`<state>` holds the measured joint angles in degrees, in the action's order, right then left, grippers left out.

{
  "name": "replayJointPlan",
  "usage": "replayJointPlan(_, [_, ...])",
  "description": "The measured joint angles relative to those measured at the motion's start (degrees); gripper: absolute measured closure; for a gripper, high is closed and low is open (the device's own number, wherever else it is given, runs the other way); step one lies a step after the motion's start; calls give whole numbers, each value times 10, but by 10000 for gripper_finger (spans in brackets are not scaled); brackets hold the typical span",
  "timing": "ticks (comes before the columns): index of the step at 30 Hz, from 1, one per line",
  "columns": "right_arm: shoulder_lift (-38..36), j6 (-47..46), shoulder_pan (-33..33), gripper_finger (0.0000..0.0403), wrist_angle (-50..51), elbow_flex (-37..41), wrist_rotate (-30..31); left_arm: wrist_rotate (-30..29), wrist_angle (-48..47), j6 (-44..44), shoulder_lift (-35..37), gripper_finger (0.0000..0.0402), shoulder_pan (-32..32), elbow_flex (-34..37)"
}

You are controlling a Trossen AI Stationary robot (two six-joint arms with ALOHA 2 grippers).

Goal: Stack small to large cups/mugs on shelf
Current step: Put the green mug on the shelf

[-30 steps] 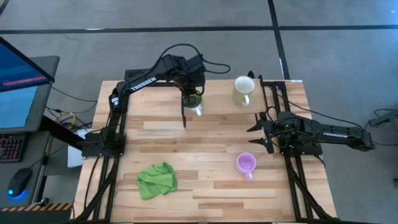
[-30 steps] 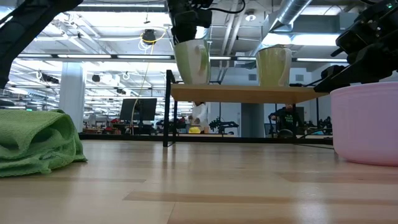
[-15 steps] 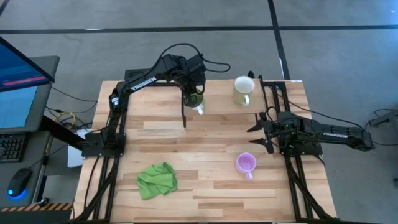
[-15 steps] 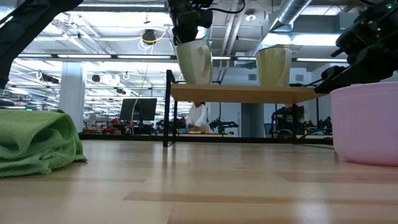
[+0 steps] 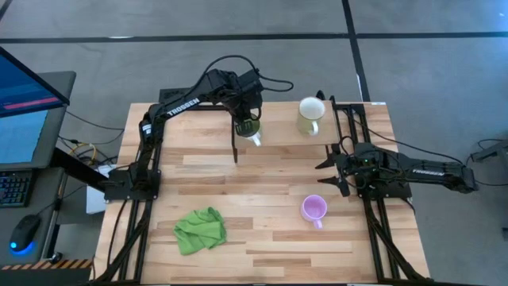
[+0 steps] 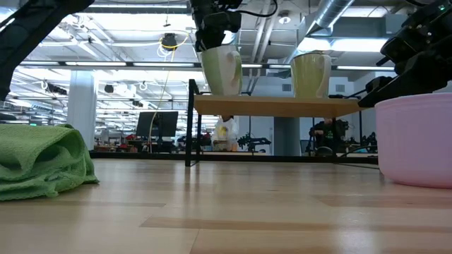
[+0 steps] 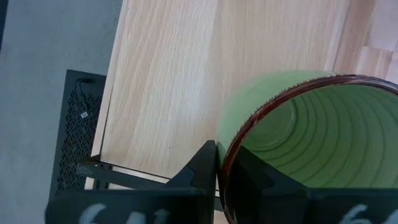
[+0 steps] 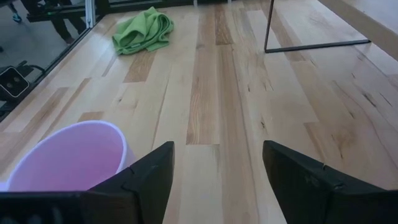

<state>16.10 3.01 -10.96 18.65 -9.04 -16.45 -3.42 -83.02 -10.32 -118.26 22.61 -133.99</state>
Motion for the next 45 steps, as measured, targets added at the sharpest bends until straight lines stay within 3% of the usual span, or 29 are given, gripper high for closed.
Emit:
replayJointPlan(35, [0, 0, 0, 135, 2, 0, 0, -4, -35, 4, 0, 383, 0, -1])
replayJointPlan(45, [0, 0, 0, 135, 2, 0, 0, -10, -34, 7, 0, 361, 0, -1])
